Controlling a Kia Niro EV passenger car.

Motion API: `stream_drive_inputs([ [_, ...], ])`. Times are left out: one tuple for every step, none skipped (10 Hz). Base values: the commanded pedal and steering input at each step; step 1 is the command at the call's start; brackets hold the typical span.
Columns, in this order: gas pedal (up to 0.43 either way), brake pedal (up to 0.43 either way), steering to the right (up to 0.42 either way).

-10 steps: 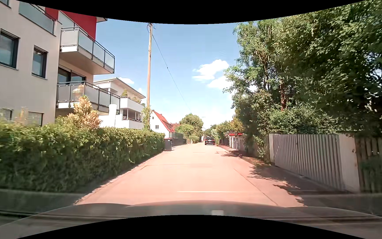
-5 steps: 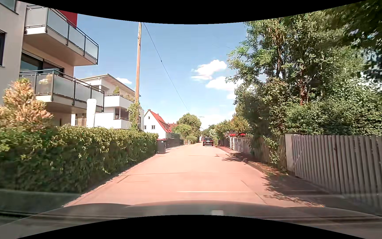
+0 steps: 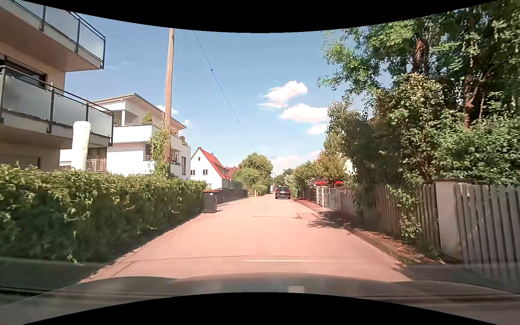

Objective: Follow the waypoints while adhering to traffic rules and regulations

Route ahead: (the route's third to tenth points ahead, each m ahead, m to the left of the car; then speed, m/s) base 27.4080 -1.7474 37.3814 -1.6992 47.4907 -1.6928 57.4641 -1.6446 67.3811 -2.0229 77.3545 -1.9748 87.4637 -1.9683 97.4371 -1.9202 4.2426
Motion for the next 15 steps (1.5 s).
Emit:
stream_drive_inputs([
  [0.118, 0.000, 0.002],
  [0.110, 0.000, 0.001],
  [0.110, 0.000, 0.001],
  [0.110, 0.000, 0.000],
  [0.110, 0.000, 0.000],
  [0.110, 0.000, 0.000],
  [0.110, 0.000, 0.000],
  [0.110, 0.000, 0.000],
  [0.110, 0.000, -0.001],
  [0.110, 0.000, -0.002],
  [0.110, 0.000, -0.005],
  [0.110, 0.000, -0.007],
  [0.098, 0.000, -0.007],
  [0.098, 0.000, -0.007],
  [0.087, 0.000, -0.008],
])
